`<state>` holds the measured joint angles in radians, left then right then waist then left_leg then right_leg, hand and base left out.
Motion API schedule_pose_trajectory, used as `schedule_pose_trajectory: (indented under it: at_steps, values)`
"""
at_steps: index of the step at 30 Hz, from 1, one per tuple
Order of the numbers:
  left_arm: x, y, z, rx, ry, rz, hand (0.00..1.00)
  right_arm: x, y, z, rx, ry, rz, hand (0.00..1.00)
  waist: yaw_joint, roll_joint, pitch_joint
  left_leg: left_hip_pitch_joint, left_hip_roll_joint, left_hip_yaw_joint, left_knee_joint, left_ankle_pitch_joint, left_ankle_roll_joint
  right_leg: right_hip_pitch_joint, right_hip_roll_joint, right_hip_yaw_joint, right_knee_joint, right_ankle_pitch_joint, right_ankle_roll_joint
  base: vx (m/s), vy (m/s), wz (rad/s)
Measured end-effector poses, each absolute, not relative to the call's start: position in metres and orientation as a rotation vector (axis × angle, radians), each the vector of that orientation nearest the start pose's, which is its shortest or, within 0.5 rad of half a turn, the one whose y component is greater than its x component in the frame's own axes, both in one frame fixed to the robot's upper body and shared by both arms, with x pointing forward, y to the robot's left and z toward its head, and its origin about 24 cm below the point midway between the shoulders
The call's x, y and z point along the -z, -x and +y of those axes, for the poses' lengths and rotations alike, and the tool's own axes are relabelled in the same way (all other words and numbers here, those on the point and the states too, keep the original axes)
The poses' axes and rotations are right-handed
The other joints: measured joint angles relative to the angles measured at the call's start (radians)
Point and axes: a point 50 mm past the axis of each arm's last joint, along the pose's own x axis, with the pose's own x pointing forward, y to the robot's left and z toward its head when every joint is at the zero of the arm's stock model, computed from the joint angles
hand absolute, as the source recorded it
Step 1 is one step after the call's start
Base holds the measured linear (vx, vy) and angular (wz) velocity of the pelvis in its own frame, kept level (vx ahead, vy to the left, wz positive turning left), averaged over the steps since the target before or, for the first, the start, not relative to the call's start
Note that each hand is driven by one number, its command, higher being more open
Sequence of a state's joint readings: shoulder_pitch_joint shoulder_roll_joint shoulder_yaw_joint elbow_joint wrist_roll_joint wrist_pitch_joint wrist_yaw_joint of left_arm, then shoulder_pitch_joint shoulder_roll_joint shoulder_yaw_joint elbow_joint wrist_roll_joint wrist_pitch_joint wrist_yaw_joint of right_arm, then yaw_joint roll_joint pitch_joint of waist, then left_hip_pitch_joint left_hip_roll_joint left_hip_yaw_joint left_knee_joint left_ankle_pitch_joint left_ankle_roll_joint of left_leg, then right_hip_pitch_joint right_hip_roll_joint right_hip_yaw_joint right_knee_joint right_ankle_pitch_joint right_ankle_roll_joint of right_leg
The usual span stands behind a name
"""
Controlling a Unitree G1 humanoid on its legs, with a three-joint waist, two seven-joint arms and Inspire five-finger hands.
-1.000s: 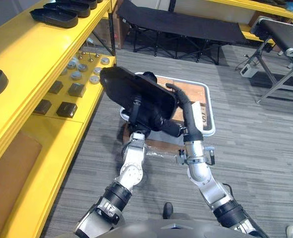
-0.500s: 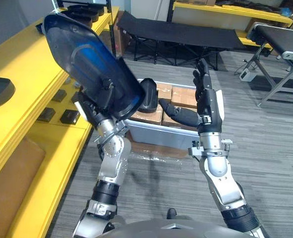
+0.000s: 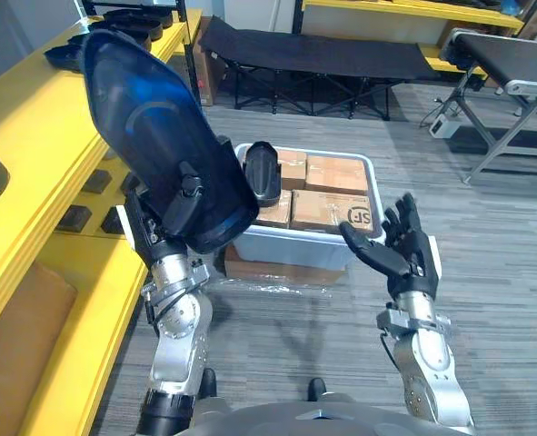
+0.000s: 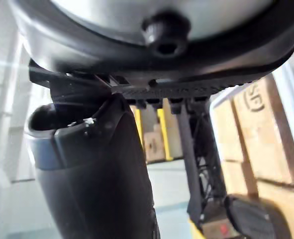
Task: Walk over and take three plastic housings, then place them on the shelf
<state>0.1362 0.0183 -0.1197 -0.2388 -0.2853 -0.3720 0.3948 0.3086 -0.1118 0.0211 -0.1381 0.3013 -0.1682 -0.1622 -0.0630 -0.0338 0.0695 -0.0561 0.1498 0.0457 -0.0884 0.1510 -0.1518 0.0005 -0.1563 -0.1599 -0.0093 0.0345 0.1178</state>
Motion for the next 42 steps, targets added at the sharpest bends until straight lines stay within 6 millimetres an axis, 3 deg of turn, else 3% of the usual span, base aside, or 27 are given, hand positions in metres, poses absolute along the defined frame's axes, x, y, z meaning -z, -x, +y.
schedule_pose_trajectory:
  at_steps: [5,15,18,20,27,33,36,38,42]
  values:
    - [-0.089,-0.209,0.158,-0.264,0.399,-0.413,0.0,0.008,-0.18,-0.199,0.283,-0.276,0.139,1.0,0.003,0.034,-0.016,-0.005,0.0,-0.004,0.0,0.001,0.002,0.002,0.001,-0.005,-0.008,0.002,0.002,0.0,0.0,0.0]
    - [-0.082,-0.198,0.173,-0.302,0.418,-0.389,0.0,0.003,-0.187,-0.191,0.266,-0.31,0.101,1.0,0.021,0.041,-0.017,-0.014,-0.004,-0.05,0.0,0.001,-0.003,0.023,0.001,-0.051,-0.009,-0.008,0.002,-0.01,-0.011,0.13]
    - [-0.095,-0.187,0.182,-0.342,0.366,-0.448,0.0,0.0,-0.194,-0.18,0.209,-0.294,0.09,1.0,0.043,0.044,-0.015,-0.044,-0.011,-0.111,0.003,0.013,-0.004,0.031,0.0,-0.108,-0.007,-0.018,0.003,0.0,-0.029,0.55]
    - [-0.103,-0.179,0.192,-0.391,0.327,-0.493,0.0,0.0,-0.205,-0.165,0.125,-0.249,0.093,1.0,0.078,0.045,-0.014,-0.048,-0.023,-0.161,0.003,0.018,-0.003,0.057,-0.004,-0.163,-0.005,-0.024,0.006,0.01,-0.027,0.65]
    - [-0.106,-0.155,0.222,-0.497,0.325,-0.522,0.0,-0.016,-0.232,-0.131,-0.053,-0.158,0.02,1.0,0.175,0.046,-0.012,-0.061,-0.047,-0.241,0.003,0.026,-0.001,0.091,-0.014,-0.244,0.011,-0.057,0.012,0.02,-0.029,0.41]
    - [-0.101,-0.15,0.222,-0.465,0.297,-0.491,0.0,-0.018,-0.234,-0.139,-0.041,-0.299,0.017,1.0,0.162,0.028,0.002,-0.056,-0.048,-0.245,0.004,0.027,0.002,0.084,-0.021,-0.245,0.051,-0.083,0.007,0.0,-0.002,0.02]
    - [-0.093,-0.149,0.221,-0.46,0.299,-0.437,0.0,-0.013,-0.228,-0.145,-0.033,-0.331,0.028,1.0,0.138,0.038,0.009,-0.064,-0.042,-0.201,0.004,0.033,0.032,0.094,-0.022,-0.264,0.058,-0.088,0.007,-0.02,-0.017,0.2]
    - [-0.087,-0.158,0.214,-0.405,0.327,-0.421,0.0,-0.008,-0.222,-0.157,0.008,-0.33,0.043,1.0,0.12,0.049,0.031,-0.098,-0.033,-0.098,0.035,0.051,0.074,0.116,-0.032,-0.328,0.064,-0.097,0.02,-0.03,0.015,0.8]
    - [-0.082,-0.163,0.208,-0.372,0.372,-0.39,0.0,-0.008,-0.221,-0.159,0.024,-0.322,0.029,1.0,0.135,0.056,0.051,-0.099,-0.049,-0.085,0.004,0.072,0.075,0.107,-0.06,-0.352,0.121,-0.145,0.035,0.0,0.022,0.47]
